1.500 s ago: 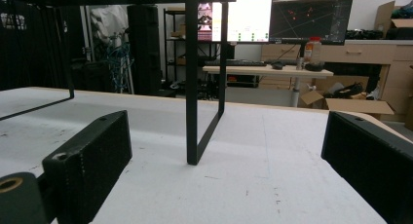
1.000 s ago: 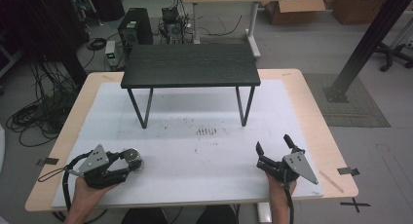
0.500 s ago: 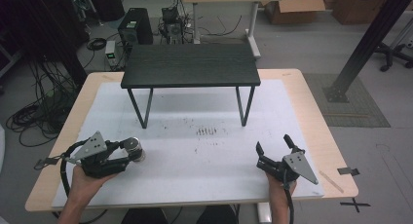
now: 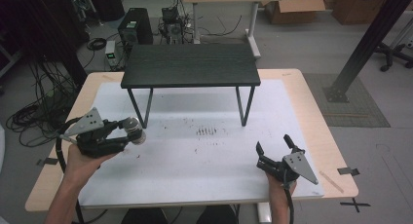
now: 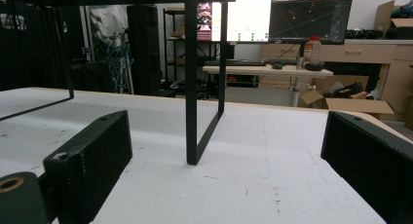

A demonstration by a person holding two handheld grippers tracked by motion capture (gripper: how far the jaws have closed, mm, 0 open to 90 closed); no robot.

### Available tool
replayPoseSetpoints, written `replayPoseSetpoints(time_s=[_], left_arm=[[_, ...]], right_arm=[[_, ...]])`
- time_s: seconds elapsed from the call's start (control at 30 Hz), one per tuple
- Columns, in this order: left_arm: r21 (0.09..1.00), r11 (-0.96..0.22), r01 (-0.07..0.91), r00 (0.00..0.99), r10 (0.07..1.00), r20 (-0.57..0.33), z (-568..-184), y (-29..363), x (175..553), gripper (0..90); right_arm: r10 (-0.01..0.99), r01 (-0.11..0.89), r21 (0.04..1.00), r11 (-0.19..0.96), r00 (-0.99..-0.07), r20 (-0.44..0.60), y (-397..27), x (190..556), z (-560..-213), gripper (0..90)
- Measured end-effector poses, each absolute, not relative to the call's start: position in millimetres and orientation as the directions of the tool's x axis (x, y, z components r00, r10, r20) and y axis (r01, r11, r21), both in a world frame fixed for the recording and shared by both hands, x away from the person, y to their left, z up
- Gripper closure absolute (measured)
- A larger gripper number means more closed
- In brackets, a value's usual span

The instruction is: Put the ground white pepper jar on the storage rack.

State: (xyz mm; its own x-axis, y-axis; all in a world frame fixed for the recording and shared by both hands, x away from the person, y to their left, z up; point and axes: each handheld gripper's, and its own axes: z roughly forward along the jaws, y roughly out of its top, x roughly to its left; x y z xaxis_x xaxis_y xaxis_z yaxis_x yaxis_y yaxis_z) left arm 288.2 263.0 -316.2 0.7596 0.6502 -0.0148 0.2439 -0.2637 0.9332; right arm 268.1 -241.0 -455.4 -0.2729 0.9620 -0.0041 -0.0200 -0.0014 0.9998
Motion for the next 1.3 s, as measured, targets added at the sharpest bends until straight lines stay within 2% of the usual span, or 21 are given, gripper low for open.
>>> replayPoseSetpoints(time_s=[0.67, 1.03, 1.3], left_arm=[[0.938, -0.278, 0.205, 0.781, 0.624, 0.014, -240.8, 236.2, 336.5, 48.9], [0.94, -0.288, 0.183, 0.782, 0.622, 0.038, -212.2, 216.6, 363.7, 48.9], [0.937, -0.293, 0.188, 0.772, 0.634, 0.044, -205.1, 207.9, 383.5, 48.9]], right_arm=[[0.962, -0.021, 1.0, -0.003, -0.273, -0.003, -241.1, 268.0, -455.4, 4.2], [0.962, -0.019, 1.0, -0.004, -0.272, -0.002, -241.2, 268.2, -455.4, 4.2], [0.962, -0.019, 1.0, -0.004, -0.272, -0.002, -241.2, 268.2, -455.4, 4.2]])
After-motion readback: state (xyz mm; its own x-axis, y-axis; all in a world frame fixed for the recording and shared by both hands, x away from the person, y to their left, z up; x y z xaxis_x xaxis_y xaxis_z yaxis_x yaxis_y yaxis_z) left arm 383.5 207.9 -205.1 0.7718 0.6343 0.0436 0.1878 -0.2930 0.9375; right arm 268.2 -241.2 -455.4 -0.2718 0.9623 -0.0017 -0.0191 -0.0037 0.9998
